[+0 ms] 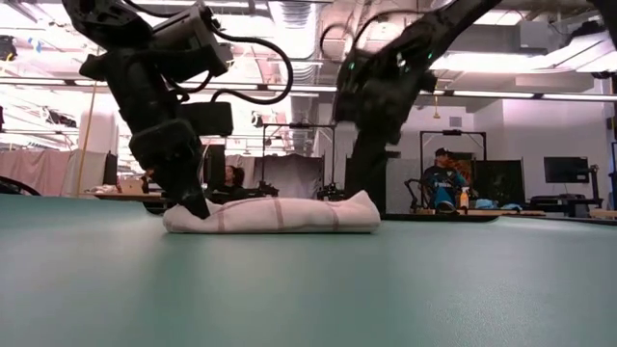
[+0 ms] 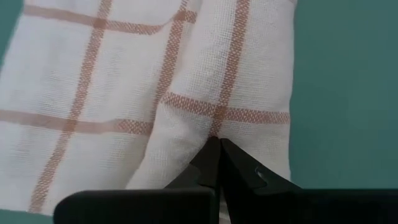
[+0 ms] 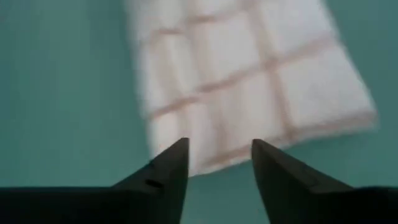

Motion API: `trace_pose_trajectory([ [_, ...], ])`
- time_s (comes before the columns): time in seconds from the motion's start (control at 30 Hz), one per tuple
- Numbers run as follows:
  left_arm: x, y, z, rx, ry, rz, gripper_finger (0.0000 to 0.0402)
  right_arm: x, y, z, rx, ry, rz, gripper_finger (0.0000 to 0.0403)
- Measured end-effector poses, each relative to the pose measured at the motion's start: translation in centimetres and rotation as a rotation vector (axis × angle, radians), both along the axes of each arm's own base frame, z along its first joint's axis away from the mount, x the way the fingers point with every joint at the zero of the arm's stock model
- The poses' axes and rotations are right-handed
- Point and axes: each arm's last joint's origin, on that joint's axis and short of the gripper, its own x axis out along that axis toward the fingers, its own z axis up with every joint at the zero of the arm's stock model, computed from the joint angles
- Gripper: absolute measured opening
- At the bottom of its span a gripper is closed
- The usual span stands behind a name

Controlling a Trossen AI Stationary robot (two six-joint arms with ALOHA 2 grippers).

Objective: Roll towel
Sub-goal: Roll the white towel

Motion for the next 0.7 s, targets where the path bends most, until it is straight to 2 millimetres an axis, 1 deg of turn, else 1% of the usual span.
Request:
trace_pose_trajectory([
  [0.07,0.0,0.2,0.0,-0.033,0.002,-0.004,0.0000,-0.4,0.8,1.4,-0.024,-0.080,0.144,0.0226],
  [0.13,0.0,0.4,0.0,-0.074,0.002,-0.015,0.0000,-0.8,2.3,2.7,-0.104,-0.150,0.321,0.0258],
  [0.17,0.1,0.5,-0.1,-0.097,0.002,-0.020,0.0000,-0.9,3.2,3.1,-0.169,-0.172,0.419,0.0272],
  [0.23,0.1,0.6,-0.1,-0.136,-0.003,-0.028,0.0000,-0.9,5.1,3.4,-0.357,-0.182,0.598,0.0295],
  [0.3,0.2,0.8,-0.1,-0.162,-0.011,-0.032,0.0000,-0.4,6.6,3.3,-0.515,-0.173,0.700,0.0309],
  [0.37,0.2,1.0,-0.1,-0.175,-0.016,-0.029,0.0000,0.2,8.0,3.5,-0.607,-0.195,0.737,0.0315],
  [0.43,0.2,1.3,-0.1,-0.178,-0.016,-0.030,0.0000,1.0,9.1,3.2,-0.635,-0.236,0.751,0.0317],
  [0.5,0.2,1.5,-0.1,-0.188,-0.017,-0.032,0.0000,1.5,9.8,2.8,-0.639,-0.241,0.749,0.0316],
  [0.53,0.2,1.6,-0.1,-0.196,-0.017,-0.031,0.0000,1.8,10.0,2.2,-0.637,-0.230,0.749,0.0315],
  [0.6,0.2,1.8,-0.1,-0.208,-0.018,-0.031,0.0000,2.3,10.1,1.8,-0.652,-0.234,0.733,0.0314],
  [0.7,0.2,2.0,-0.1,-0.229,-0.018,-0.032,0.0000,2.9,9.9,0.5,-0.638,-0.199,0.708,0.0312],
])
